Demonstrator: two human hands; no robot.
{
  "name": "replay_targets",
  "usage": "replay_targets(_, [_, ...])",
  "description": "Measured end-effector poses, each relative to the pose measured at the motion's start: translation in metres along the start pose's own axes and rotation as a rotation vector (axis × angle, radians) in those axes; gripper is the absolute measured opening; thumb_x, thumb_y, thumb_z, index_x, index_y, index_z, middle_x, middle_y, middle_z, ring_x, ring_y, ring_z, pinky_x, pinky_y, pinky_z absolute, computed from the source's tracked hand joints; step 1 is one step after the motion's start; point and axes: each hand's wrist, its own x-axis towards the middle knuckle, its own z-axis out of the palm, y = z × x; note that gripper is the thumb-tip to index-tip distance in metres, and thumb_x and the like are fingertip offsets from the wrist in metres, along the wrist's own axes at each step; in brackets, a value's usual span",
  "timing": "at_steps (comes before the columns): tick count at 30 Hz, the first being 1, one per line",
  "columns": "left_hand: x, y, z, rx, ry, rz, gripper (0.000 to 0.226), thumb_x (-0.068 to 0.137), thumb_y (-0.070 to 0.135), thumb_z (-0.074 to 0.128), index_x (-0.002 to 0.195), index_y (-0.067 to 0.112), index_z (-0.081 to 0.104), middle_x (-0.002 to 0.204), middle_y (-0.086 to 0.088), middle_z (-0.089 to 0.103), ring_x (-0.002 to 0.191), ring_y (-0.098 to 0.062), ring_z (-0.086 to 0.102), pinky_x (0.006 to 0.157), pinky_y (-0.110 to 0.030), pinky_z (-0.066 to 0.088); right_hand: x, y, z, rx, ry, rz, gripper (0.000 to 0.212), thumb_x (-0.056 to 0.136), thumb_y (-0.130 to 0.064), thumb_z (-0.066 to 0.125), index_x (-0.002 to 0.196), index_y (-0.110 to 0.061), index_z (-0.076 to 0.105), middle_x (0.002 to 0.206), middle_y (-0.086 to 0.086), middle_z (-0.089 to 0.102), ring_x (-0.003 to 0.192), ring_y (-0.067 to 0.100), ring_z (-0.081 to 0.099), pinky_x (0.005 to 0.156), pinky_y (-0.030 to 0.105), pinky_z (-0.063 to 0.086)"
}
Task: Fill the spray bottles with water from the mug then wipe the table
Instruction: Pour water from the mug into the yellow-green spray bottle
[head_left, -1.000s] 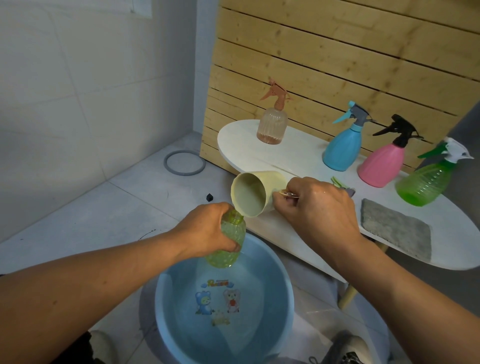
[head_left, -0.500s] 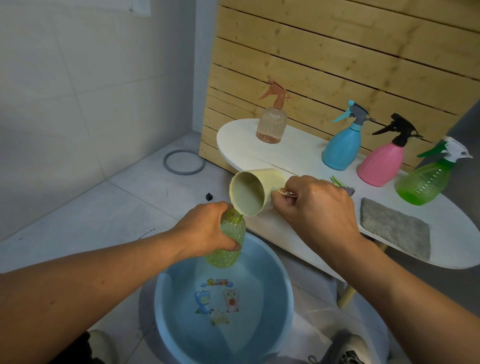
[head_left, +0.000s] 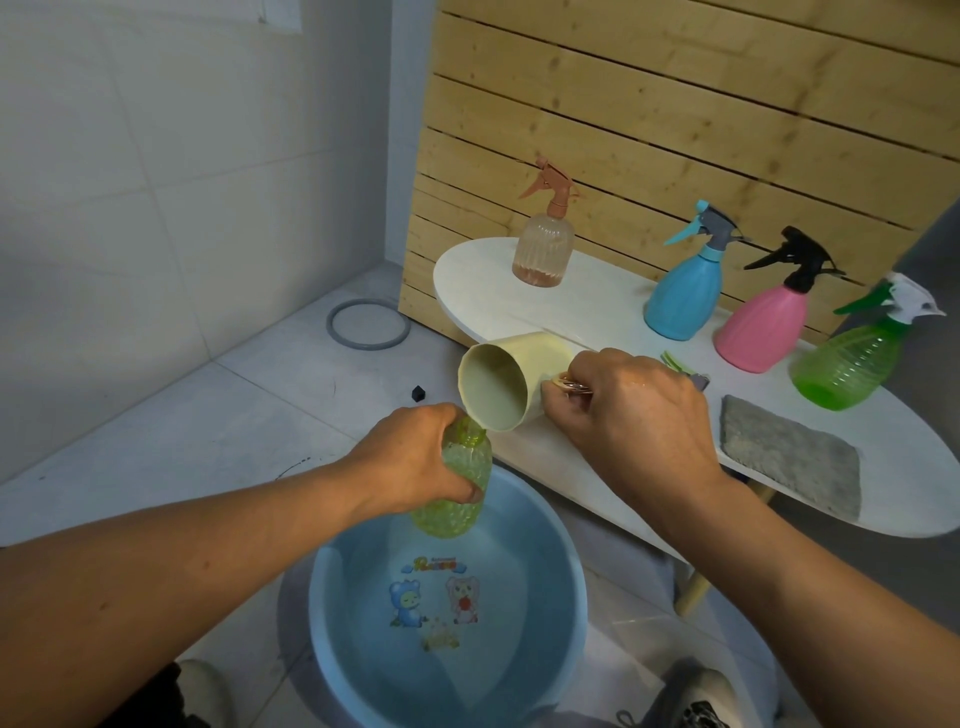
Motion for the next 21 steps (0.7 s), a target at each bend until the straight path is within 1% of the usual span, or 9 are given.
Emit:
replay_targets(3, [0.0004, 0.0004, -0.0006, 0.009, 0.002, 0.000, 0.061, 0.062, 0.045, 0.096, 0.109, 0.035, 0.058, 0.099, 0.015, 0.066, 0.090, -0.009, 0.065, 0.073, -0.027, 0.056, 0.0000, -0.0003, 0.0000, 0.012, 0.004, -0.003, 0.033, 0.095, -0.039, 0.063, 0.068, -0.022, 0.055, 0.059, -0.003, 0.048, 0.054, 0.016, 0.044, 0.048, 0.022, 0.019])
replay_targets(8, [0.0009, -0.0005, -0.0003, 0.013, 0.002, -0.004, 0.065, 0.061, 0.046, 0.096, 0.114, 0.034, 0.060, 0.100, 0.015, 0.066, 0.091, -0.009, 0.065, 0.074, -0.027, 0.057, 0.0001, -0.0005, 0.0018, -0.005, 0.010, -0.011, 0.033, 0.095, -0.040, 0.062, 0.069, -0.021, 0.058, 0.059, -0.003, 0.048, 0.054, 0.016, 0.045, 0.048, 0.023, 0.021])
replay_targets(10, [0.0007, -0.0004, -0.0002, 0.015, -0.001, -0.005, 0.065, 0.061, 0.046, 0.096, 0.114, 0.034, 0.060, 0.100, 0.015, 0.066, 0.090, -0.009, 0.065, 0.073, -0.026, 0.055, -0.0002, 0.0002, 0.0028, -0.014, 0.014, -0.015, 0.032, 0.096, -0.041, 0.061, 0.071, -0.020, 0.061, 0.061, -0.003, 0.050, 0.055, 0.017, 0.046, 0.048, 0.024, 0.025])
replay_targets(13, [0.0003, 0.0006, -0.0006, 0.023, -0.003, -0.005, 0.061, 0.062, 0.047, 0.096, 0.109, 0.035, 0.058, 0.098, 0.016, 0.065, 0.087, -0.006, 0.064, 0.067, -0.023, 0.050, -0.0005, 0.0004, 0.0037, -0.024, 0.005, -0.011, 0.033, 0.097, -0.044, 0.058, 0.075, -0.020, 0.064, 0.064, -0.003, 0.052, 0.059, 0.017, 0.049, 0.049, 0.027, 0.036])
replay_targets(14, [0.0002, 0.0011, -0.0007, 0.023, -0.003, -0.006, 0.060, 0.062, 0.047, 0.096, 0.107, 0.036, 0.058, 0.097, 0.017, 0.064, 0.087, -0.006, 0.063, 0.066, -0.021, 0.049, -0.0007, 0.0001, 0.0036, -0.025, 0.004, -0.012, 0.032, 0.097, -0.045, 0.058, 0.077, -0.020, 0.065, 0.065, -0.003, 0.053, 0.060, 0.017, 0.050, 0.050, 0.027, 0.038])
replay_targets(21, [-0.0006, 0.0025, -0.0017, 0.014, -0.006, -0.001, 0.057, 0.062, 0.045, 0.096, 0.102, 0.039, 0.055, 0.094, 0.016, 0.064, 0.084, -0.004, 0.063, 0.062, -0.018, 0.045, -0.0014, 0.0005, 0.0025, -0.030, 0.016, -0.025, 0.032, 0.098, -0.046, 0.058, 0.083, -0.020, 0.069, 0.068, -0.002, 0.056, 0.061, 0.018, 0.051, 0.049, 0.027, 0.039])
